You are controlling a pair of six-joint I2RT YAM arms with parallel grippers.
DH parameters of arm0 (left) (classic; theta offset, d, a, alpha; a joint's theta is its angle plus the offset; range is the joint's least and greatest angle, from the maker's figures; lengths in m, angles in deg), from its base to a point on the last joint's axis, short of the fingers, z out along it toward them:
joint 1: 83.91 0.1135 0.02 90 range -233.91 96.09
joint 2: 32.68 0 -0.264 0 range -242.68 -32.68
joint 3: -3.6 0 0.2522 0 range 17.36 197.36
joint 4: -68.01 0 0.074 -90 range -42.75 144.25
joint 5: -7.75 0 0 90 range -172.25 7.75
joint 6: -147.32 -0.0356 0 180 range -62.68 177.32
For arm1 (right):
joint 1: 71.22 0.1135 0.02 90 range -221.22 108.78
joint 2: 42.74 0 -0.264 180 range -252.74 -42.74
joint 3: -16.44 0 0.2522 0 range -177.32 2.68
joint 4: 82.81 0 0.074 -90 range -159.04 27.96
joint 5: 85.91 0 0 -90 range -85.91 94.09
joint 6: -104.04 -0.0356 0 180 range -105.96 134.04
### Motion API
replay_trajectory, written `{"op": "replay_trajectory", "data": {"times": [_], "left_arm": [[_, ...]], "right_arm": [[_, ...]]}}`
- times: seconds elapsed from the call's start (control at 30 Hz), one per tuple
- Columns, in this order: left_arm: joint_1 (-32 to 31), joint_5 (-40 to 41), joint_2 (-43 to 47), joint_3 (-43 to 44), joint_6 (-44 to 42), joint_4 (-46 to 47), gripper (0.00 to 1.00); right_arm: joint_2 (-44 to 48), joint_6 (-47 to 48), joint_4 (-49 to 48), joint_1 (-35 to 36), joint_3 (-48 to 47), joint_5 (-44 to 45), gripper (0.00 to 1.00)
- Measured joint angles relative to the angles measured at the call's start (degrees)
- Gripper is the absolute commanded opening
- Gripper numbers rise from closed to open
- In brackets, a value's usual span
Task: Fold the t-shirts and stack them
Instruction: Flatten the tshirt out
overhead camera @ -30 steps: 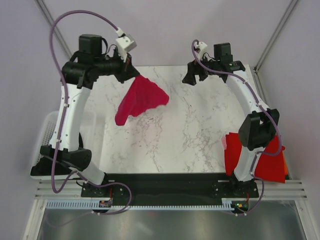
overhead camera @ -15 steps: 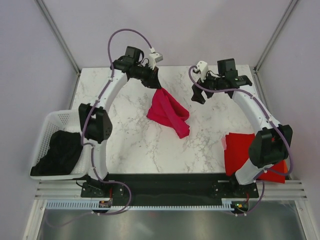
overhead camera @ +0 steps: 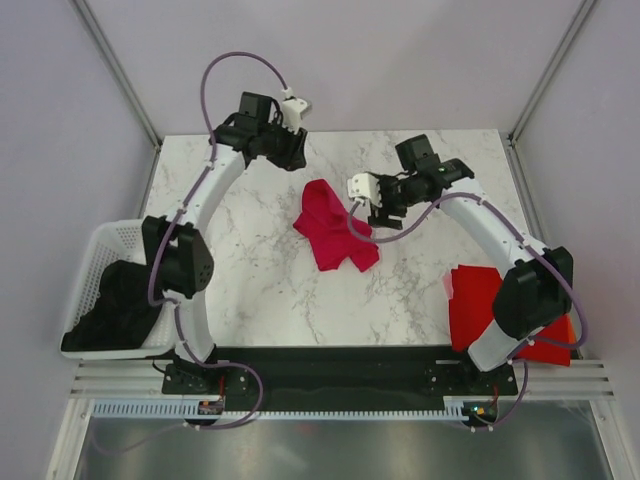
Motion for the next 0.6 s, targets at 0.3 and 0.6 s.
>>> {"op": "replay_trajectory", "data": {"times": [0.3, 0.6], "left_arm": [[11.26, 4.85, 22.95, -17.05, 0.22, -0.04, 0.46], [13.86, 4.61, 28.87, -25.31, 0.66, -0.74, 0.47]], "right_arm": [[-0.17, 12.79, -1.64, 11.28, 11.28, 1.11, 0.63], [-1.44, 13.75, -7.78, 14.93, 17.77, 5.92, 0.47]]}}
